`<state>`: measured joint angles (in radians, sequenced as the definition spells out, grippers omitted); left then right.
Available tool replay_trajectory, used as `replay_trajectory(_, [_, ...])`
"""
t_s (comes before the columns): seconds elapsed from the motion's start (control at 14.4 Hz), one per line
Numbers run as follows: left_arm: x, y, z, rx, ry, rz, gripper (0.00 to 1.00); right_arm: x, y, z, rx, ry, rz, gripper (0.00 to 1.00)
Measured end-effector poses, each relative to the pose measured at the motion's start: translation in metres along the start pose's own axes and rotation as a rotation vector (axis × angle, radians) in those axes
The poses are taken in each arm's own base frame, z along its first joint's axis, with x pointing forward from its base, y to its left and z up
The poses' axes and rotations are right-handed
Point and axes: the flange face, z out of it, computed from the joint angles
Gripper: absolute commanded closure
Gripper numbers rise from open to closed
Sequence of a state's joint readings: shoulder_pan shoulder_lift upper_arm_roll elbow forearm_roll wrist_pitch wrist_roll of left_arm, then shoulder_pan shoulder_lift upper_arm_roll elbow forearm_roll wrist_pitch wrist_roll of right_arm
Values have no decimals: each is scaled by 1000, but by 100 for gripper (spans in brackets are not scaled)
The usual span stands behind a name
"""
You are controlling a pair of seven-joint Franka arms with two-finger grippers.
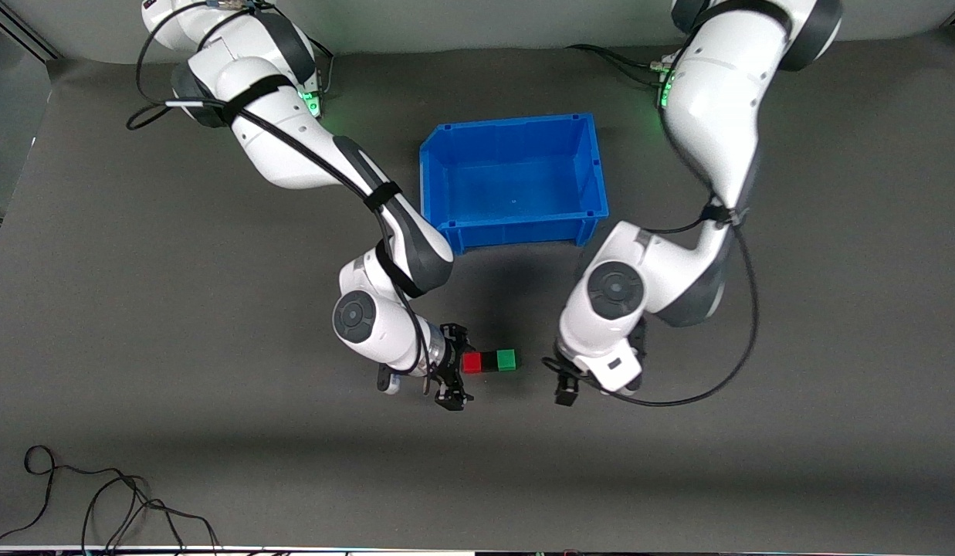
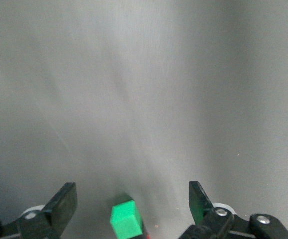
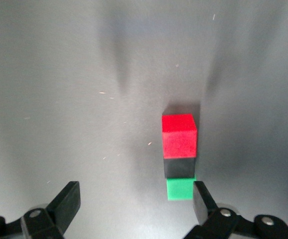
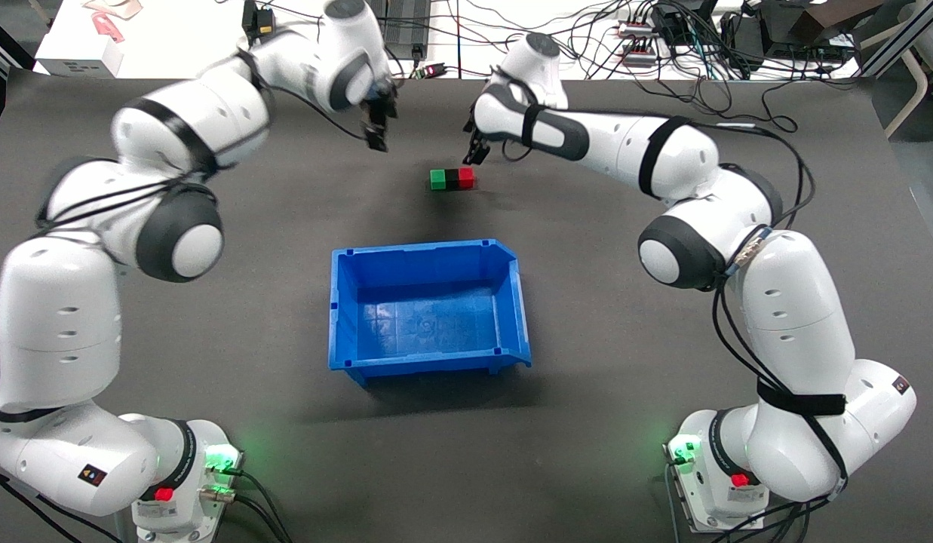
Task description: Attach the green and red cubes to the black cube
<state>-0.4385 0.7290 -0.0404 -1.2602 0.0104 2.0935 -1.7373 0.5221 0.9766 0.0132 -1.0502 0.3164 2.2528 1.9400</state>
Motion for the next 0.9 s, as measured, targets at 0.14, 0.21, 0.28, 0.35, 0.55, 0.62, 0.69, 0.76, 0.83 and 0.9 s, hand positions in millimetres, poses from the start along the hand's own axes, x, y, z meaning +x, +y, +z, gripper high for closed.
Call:
replay_trajectory(0.14, [39,-6,-35,16,-24,130,0,-4,-4,-49,-42,38,-44,0])
replay_trajectory(0.21, [62,-12,-50,17,-41,195,0,-2,-8,-79,-66,45,-73,0])
replay_trajectory(0.28, [84,-21,-62,17,-52,265,0,3,-11,-110,-91,49,-106,0])
replay_trajectory(0.35, [103,-30,-70,20,-56,342,0,8,-13,-140,-108,50,-140,0])
replay_trajectory(0.55, [150,-64,-85,77,-77,601,0,22,-12,-217,-143,48,-242,0])
replay_trajectory(0.62, [169,-75,-91,111,-97,684,0,27,-9,-239,-166,48,-293,0])
replay_trajectory(0.69, [189,-86,-99,142,-122,751,0,35,-4,-260,-199,48,-358,0])
replay_trajectory(0.76, [209,-95,-109,160,-141,799,0,45,1,-282,-234,45,-430,0])
replay_trajectory(0.83, [226,-103,-119,173,-147,846,0,60,5,-308,-267,38,-504,0])
replay_trajectory(0.9, [239,-110,-130,190,-138,909,0,77,9,-334,-291,28,-570,0])
